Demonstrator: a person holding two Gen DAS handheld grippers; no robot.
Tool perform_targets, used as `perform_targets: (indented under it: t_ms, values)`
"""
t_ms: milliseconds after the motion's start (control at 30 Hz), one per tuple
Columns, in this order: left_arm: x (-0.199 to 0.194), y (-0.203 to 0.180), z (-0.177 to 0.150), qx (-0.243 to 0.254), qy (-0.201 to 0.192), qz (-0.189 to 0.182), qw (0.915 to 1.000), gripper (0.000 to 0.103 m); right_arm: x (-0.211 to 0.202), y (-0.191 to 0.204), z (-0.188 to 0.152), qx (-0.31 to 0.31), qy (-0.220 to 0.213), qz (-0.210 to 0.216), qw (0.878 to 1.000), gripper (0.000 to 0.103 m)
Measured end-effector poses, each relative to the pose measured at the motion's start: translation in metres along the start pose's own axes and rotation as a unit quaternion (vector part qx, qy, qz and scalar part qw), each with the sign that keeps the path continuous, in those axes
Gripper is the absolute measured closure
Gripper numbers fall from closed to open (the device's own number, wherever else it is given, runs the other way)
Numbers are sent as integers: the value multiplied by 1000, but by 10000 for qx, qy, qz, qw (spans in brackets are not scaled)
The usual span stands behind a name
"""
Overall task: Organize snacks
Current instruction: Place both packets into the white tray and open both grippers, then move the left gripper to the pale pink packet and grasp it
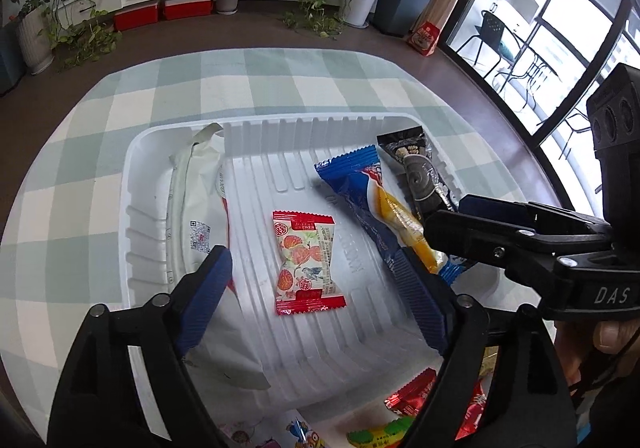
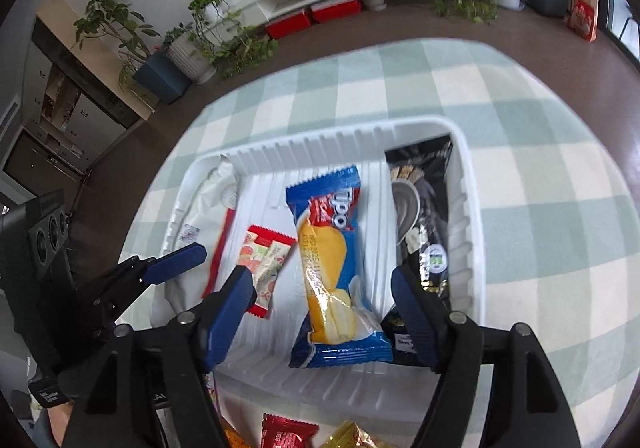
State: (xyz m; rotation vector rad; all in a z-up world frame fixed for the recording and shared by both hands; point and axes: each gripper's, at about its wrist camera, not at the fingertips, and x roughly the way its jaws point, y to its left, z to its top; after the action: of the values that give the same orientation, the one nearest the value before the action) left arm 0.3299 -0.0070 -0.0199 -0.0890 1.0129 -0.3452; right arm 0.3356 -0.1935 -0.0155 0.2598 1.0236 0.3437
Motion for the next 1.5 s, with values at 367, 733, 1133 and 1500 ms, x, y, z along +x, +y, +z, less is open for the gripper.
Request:
perform_targets:
  t_ms: [367, 733, 1133, 1500]
  values:
    - [-113, -9, -43, 264, -1382, -162, 9899, 0, -125, 11, -51, -342, -1502, 532, 9866, 2]
    - [-168, -1, -144, -242, -938, -253, 9950, 0, -168, -34, -160, 597, -1257, 997, 9852, 5]
    - [-121, -52, -204, 614, -9, 389, 9974, 2, -147, -2, -275, 355, -780, 345, 9957, 20]
    - [-74, -67, -193, 1094, 797, 427, 9899, 46, -148, 2, -281, 325, -762, 458, 9955, 20]
